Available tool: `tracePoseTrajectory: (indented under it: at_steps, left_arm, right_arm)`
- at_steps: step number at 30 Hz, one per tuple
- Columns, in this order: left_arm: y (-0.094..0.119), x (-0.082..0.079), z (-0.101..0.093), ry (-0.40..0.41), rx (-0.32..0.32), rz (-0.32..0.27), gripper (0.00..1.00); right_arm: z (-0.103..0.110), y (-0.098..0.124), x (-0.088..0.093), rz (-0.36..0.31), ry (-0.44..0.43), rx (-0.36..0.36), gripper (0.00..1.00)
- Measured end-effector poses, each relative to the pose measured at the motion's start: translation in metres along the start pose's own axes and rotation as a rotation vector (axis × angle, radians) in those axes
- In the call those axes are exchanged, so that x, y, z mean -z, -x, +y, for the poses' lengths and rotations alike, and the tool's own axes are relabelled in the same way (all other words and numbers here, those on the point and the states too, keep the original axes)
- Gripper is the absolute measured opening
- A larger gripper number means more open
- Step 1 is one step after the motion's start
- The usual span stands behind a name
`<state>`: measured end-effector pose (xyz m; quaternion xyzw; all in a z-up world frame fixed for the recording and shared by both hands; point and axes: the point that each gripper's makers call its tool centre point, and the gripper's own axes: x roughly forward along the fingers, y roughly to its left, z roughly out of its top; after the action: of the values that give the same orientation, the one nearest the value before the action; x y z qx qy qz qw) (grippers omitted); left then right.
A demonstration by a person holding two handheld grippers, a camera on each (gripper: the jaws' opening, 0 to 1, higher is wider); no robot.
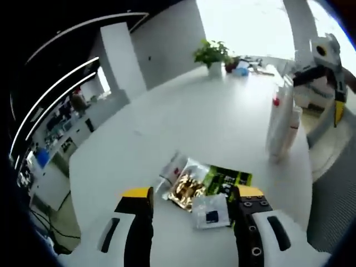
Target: Arrange the skincare products in the storage area until every visible bottle or jar stands upright without overlapping.
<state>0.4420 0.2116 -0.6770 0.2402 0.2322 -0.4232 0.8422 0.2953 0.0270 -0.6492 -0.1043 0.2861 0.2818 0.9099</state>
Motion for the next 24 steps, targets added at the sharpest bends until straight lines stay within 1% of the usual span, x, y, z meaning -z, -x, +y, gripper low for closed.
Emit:
tracePoseTrajectory:
  at_steps: [3, 8, 11, 12, 13, 15, 18, 20, 21, 24]
  left_arm:
    - [-0.01, 0.001, 0.005, -0.011, 0.016, 0.021, 0.55]
    - [-0.028, 0.003, 0.011, -0.073, 0.054, 0.073, 0.53]
    - [-0.038, -0.004, 0.01, -0.085, 0.073, 0.081, 0.5]
    - [-0.042, -0.002, 0.02, -0.087, 0.079, 0.093, 0.49]
    - [-0.045, -0.001, 0.024, -0.095, 0.077, 0.1, 0.49]
    - [-0.052, -0.001, 0.025, -0.124, 0.094, 0.122, 0.49]
    - [-0.061, 0.001, 0.032, -0.145, 0.11, 0.142, 0.48]
    - [-0.067, 0.002, 0.036, -0.154, 0.115, 0.156, 0.47]
    - [-0.071, 0.003, 0.039, -0.149, 0.121, 0.164, 0.46]
    - [-0.077, 0.006, 0.041, -0.144, 0.134, 0.179, 0.45]
  right_arm:
    - [-0.001, 0.001, 0.0, 0.001, -0.008, 0.005, 0.99]
    - [-0.001, 0.003, -0.001, 0.002, -0.017, 0.011, 0.98]
    - [-0.004, 0.003, -0.001, 0.007, -0.02, 0.02, 0.97]
    - [-0.006, 0.003, -0.001, 0.009, -0.022, 0.024, 0.97]
    - [-0.007, 0.003, 0.0, 0.009, -0.022, 0.026, 0.97]
    - [-0.008, 0.003, 0.0, 0.012, -0.027, 0.027, 0.96]
    - [-0.008, 0.002, 0.001, 0.018, -0.032, 0.029, 0.95]
    - [-0.009, 0.002, 0.003, 0.021, -0.035, 0.03, 0.93]
    - [-0.012, 0.002, 0.002, 0.01, -0.039, 0.041, 0.91]
    - [-0.016, 0.004, 0.003, 0.005, -0.064, 0.051, 0.89]
